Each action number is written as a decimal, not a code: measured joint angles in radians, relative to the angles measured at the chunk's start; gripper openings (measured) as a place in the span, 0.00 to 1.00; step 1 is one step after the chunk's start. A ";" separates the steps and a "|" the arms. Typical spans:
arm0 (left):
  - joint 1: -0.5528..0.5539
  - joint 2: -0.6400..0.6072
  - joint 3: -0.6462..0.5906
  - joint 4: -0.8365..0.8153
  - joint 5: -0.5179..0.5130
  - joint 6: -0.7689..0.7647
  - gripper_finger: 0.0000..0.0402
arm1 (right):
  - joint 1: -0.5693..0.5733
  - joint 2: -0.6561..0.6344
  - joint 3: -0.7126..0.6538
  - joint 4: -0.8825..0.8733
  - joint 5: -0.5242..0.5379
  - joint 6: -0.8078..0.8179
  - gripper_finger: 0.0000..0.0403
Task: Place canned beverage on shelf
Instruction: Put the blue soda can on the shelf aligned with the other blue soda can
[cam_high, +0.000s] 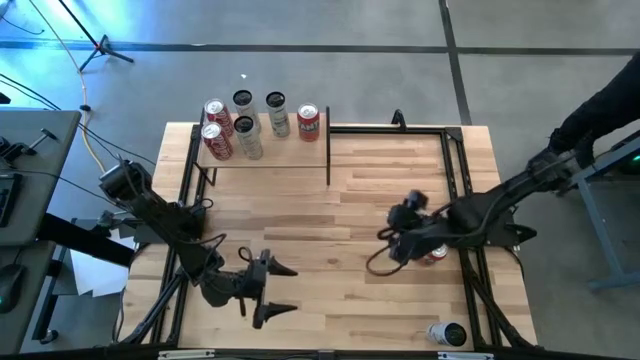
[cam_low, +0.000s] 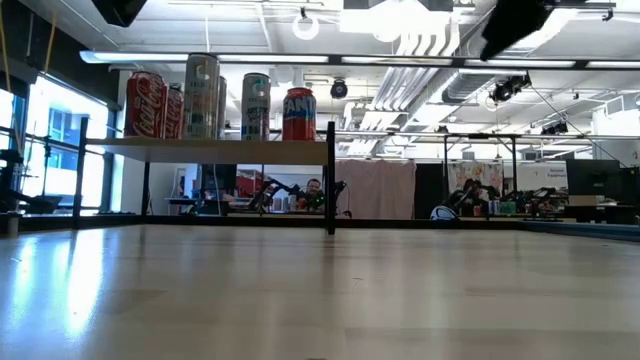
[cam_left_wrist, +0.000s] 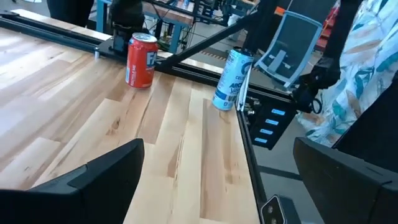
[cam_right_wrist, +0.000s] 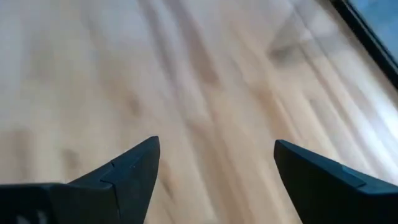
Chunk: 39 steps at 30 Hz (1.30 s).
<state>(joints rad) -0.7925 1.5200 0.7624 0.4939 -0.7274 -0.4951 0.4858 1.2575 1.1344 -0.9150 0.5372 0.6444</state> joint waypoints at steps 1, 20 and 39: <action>0.000 -0.003 0.000 -0.004 -0.001 -0.004 0.97 | 0.007 0.029 0.040 -0.099 0.007 0.078 0.75; -0.003 -0.024 0.000 -0.031 -0.014 0.052 0.97 | 0.122 0.292 0.130 0.211 -0.620 0.196 0.75; -0.006 -0.023 0.000 -0.037 -0.015 0.084 0.97 | 0.236 0.420 0.259 0.140 -0.704 0.720 0.75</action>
<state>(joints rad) -0.7985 1.4967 0.7620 0.4564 -0.7425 -0.4111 0.7223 1.6775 1.3930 -0.7751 -0.1672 1.3644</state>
